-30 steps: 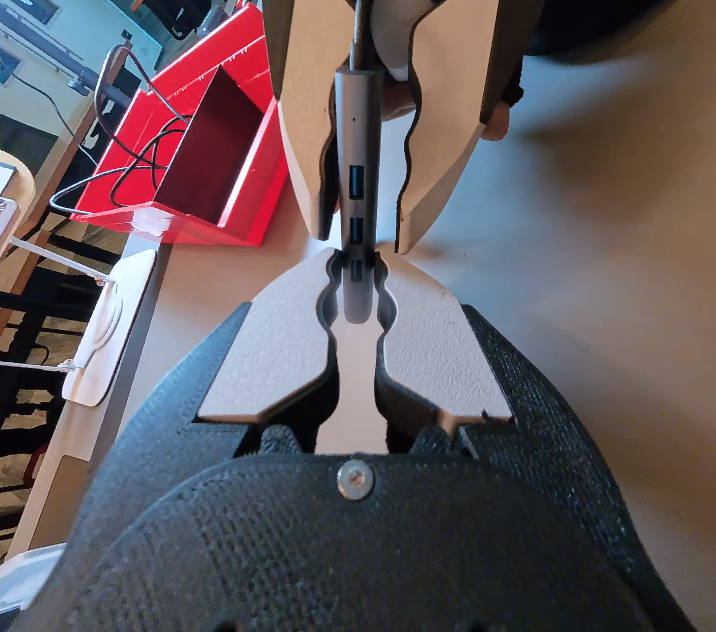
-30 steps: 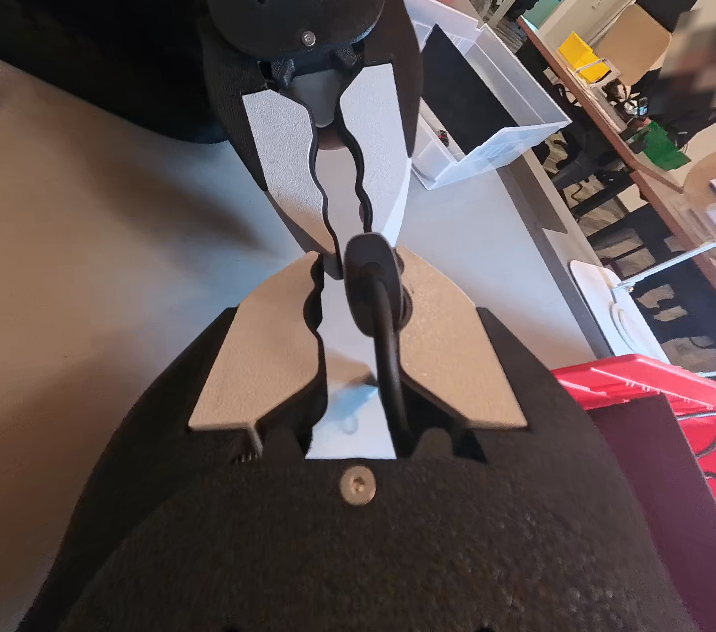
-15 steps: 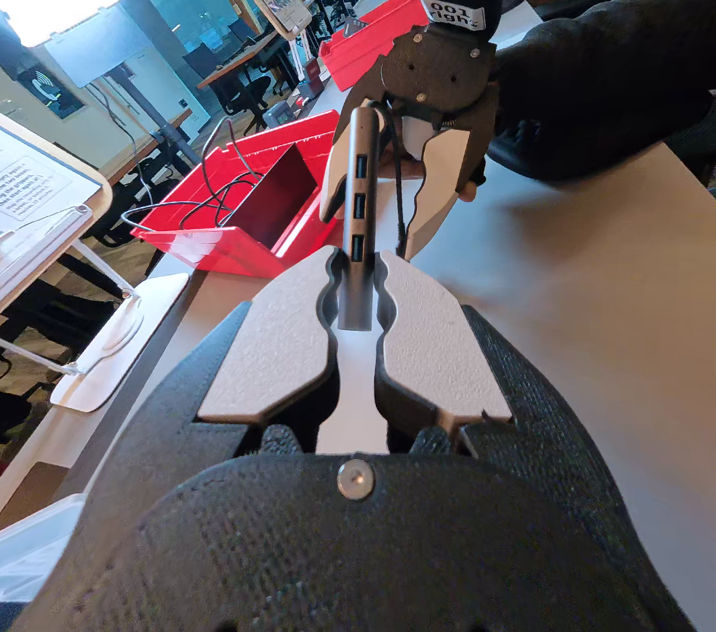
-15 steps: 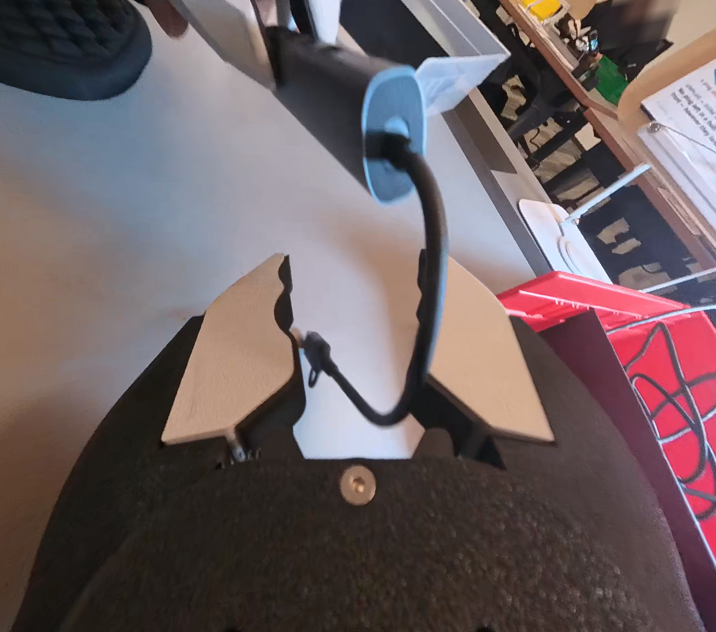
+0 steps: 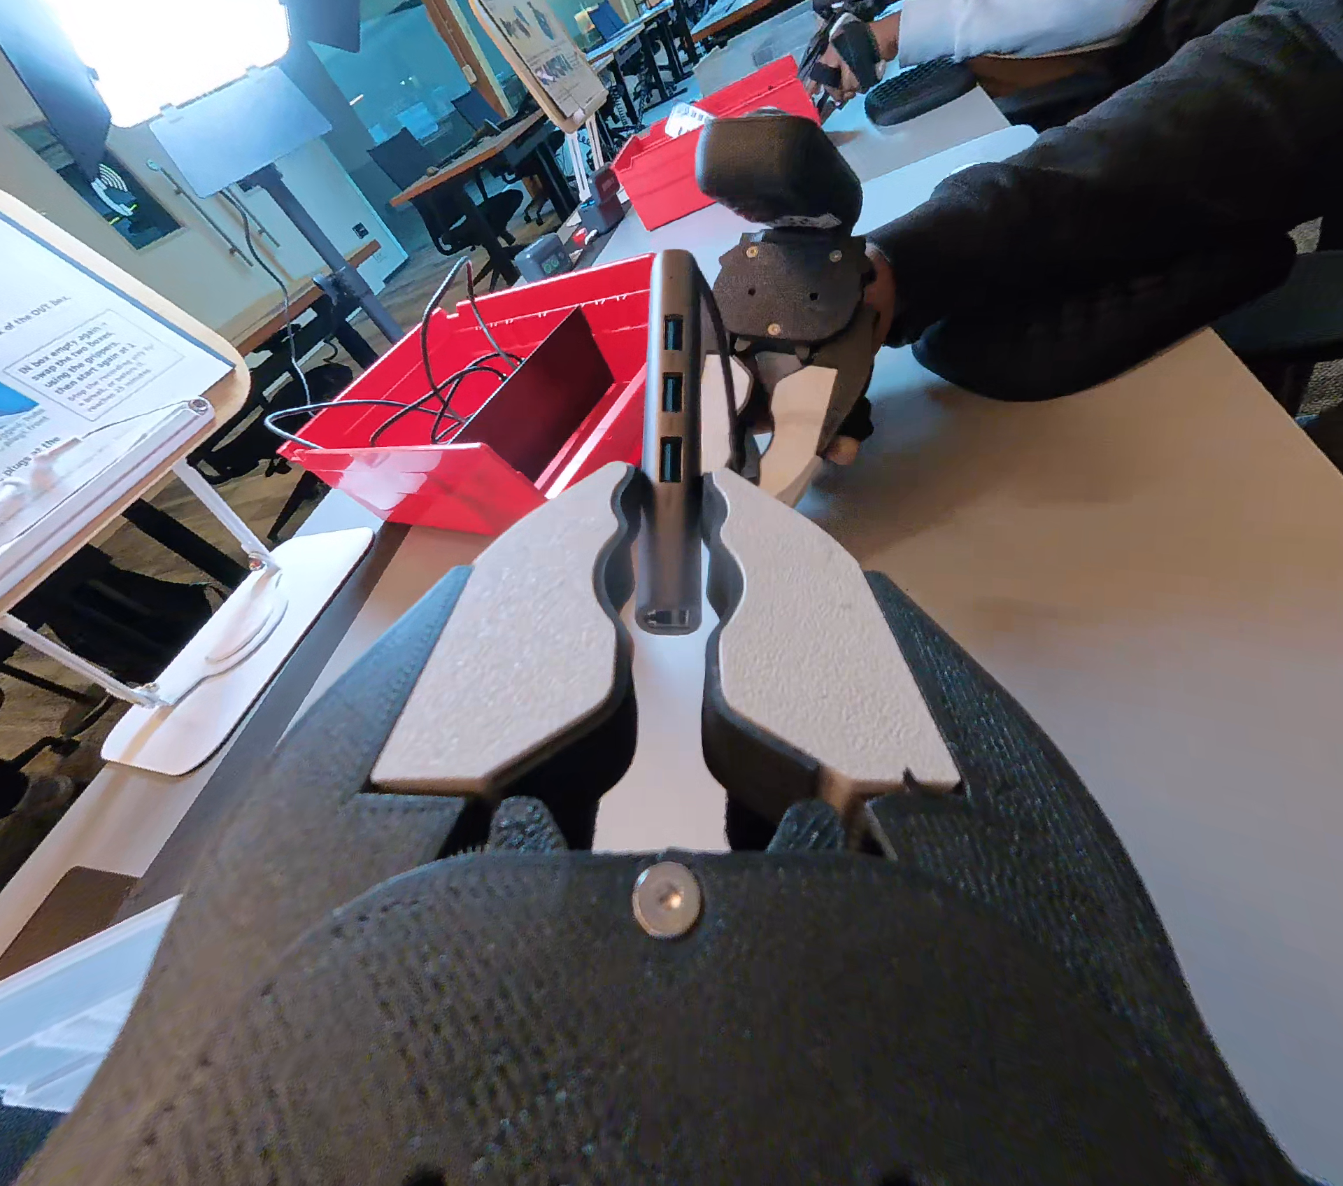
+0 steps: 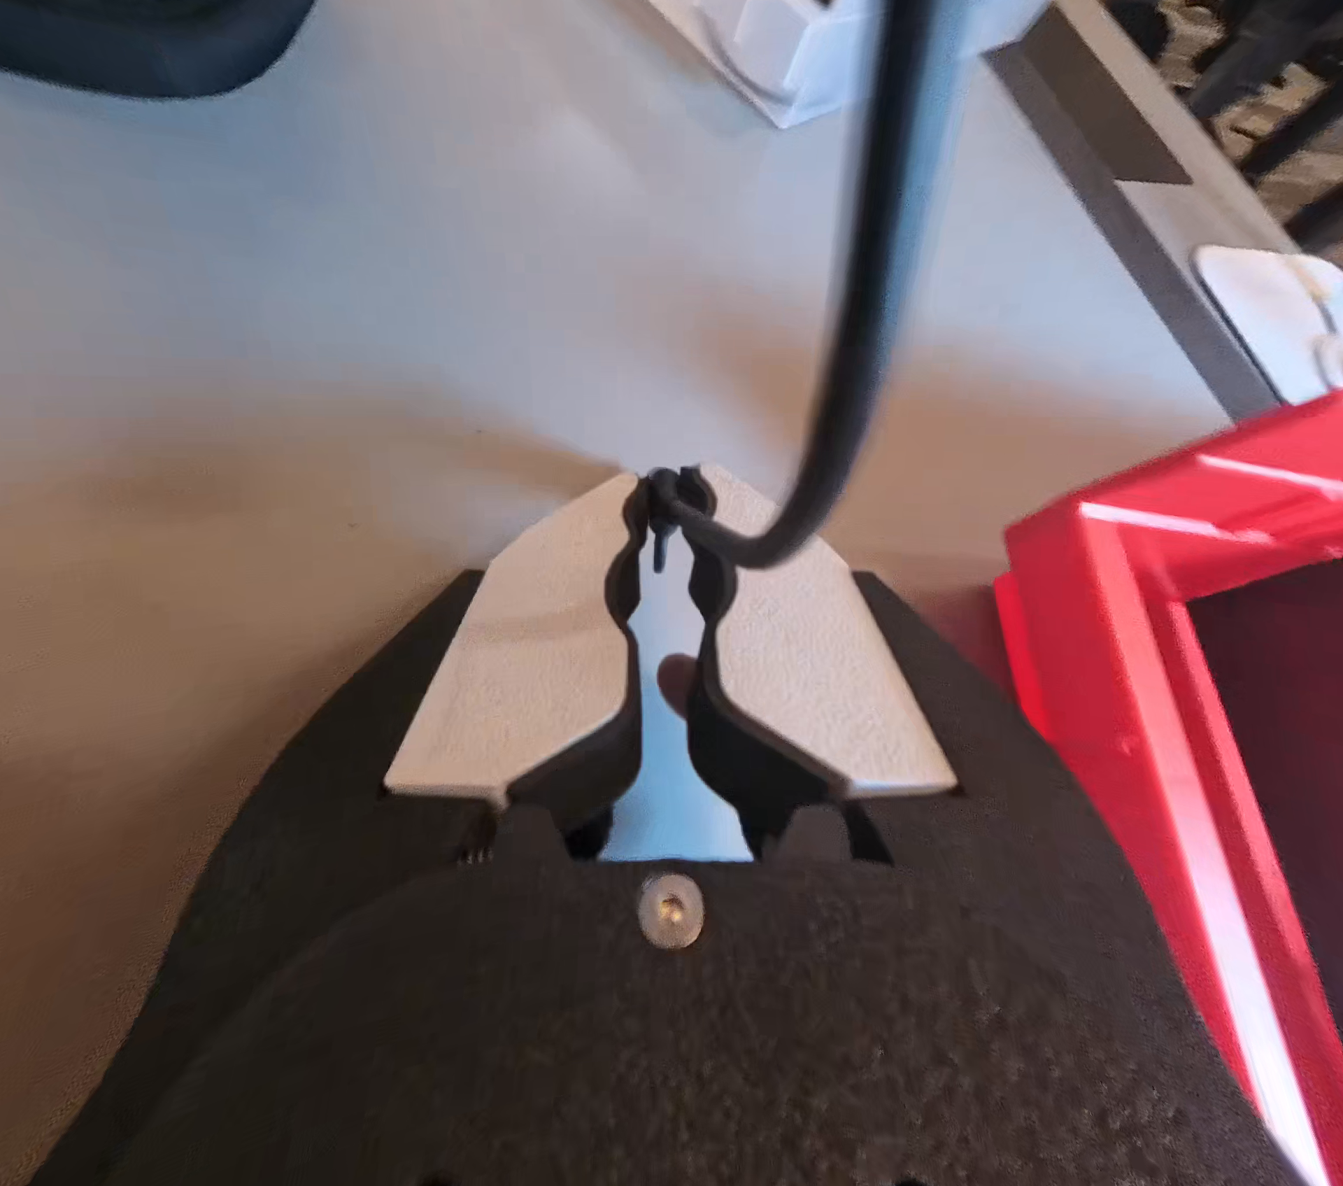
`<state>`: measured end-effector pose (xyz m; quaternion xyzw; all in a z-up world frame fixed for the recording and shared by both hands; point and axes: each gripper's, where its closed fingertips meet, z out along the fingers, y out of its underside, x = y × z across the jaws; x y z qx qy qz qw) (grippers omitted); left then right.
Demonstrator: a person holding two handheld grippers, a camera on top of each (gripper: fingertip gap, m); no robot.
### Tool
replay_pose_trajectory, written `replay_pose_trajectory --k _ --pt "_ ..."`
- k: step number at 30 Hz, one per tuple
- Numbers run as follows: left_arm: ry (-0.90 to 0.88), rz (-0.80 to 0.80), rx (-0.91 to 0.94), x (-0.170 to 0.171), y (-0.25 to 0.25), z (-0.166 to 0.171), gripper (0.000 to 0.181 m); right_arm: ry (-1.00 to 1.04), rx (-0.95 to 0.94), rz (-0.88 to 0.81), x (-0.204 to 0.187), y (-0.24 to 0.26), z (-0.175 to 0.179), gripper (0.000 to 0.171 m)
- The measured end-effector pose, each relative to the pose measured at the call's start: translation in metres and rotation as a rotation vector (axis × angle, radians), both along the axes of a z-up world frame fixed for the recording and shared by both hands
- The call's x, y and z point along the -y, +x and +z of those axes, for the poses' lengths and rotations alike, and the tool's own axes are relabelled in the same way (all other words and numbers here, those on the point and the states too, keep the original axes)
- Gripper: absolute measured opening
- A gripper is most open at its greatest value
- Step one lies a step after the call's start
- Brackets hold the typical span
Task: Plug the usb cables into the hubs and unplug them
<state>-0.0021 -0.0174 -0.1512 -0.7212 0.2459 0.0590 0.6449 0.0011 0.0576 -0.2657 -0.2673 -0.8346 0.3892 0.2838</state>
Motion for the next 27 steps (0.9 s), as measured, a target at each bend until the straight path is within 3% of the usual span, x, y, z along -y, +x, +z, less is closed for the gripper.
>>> replay_pose_trajectory --k 3,9,15,27 --pt "-0.007 -0.004 0.022 -0.001 0.0 -0.003 0.015 -0.003 -0.043 0.064 0.014 0.005 0.005 0.008" --pt "-0.137 0.006 -0.017 -0.014 0.005 -0.036 0.015 -0.029 -0.351 0.17 0.058 0.016 0.051 0.008" --pt "-0.238 0.026 -0.018 -0.019 0.006 -0.055 0.015 -0.039 -0.483 0.249 0.087 0.032 0.068 0.008" --pt "-0.326 -0.118 0.118 -0.006 0.021 -0.06 0.015 -0.081 -0.398 0.248 0.081 0.033 0.062 0.008"
